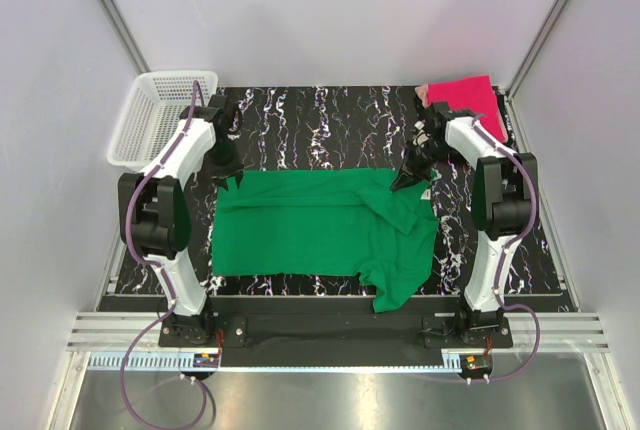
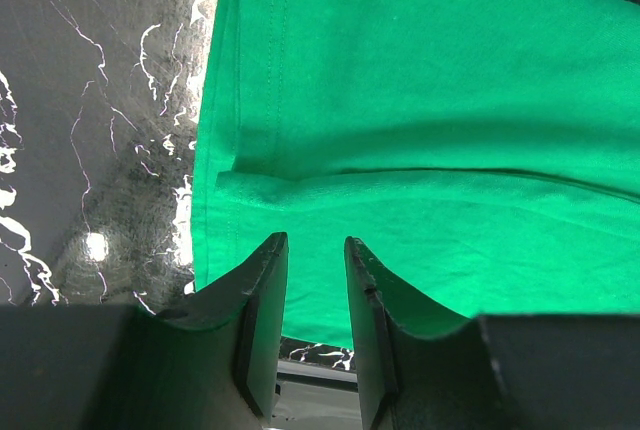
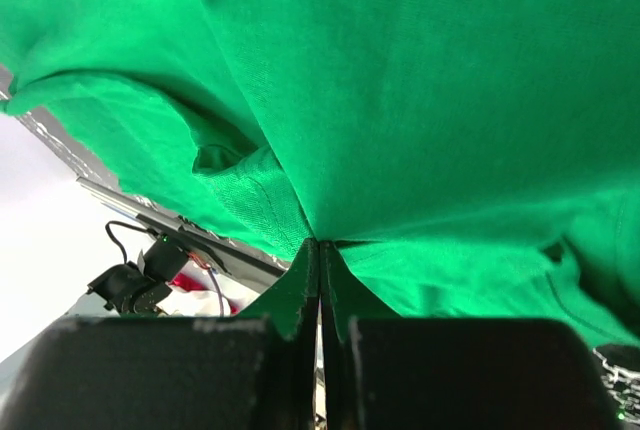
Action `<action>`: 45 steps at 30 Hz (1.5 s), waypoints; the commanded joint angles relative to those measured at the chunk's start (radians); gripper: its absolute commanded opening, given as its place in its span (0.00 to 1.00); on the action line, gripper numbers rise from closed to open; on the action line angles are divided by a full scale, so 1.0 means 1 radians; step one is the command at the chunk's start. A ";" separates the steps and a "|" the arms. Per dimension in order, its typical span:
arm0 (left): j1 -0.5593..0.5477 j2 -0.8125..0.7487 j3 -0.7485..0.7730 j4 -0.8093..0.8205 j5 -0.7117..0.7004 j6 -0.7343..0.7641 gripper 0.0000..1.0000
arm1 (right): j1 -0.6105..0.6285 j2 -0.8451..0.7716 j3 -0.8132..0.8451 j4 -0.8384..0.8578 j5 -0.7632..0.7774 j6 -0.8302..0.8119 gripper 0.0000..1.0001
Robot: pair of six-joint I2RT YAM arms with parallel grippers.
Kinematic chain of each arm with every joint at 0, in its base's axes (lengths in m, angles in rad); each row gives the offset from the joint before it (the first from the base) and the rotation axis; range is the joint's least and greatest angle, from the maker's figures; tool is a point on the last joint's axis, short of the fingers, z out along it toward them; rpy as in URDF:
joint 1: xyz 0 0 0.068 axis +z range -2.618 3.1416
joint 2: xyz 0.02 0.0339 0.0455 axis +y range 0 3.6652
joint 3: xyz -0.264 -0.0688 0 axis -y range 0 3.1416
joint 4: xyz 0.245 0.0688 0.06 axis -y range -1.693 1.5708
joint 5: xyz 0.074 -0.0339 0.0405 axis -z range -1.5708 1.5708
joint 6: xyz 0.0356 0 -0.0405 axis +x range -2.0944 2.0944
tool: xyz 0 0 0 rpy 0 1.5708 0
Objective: Fold and stack the t-shirts
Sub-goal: Fold the tshirt
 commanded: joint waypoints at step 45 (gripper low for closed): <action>-0.001 -0.025 0.000 0.018 0.022 0.014 0.33 | 0.010 0.067 0.100 -0.035 -0.027 -0.037 0.31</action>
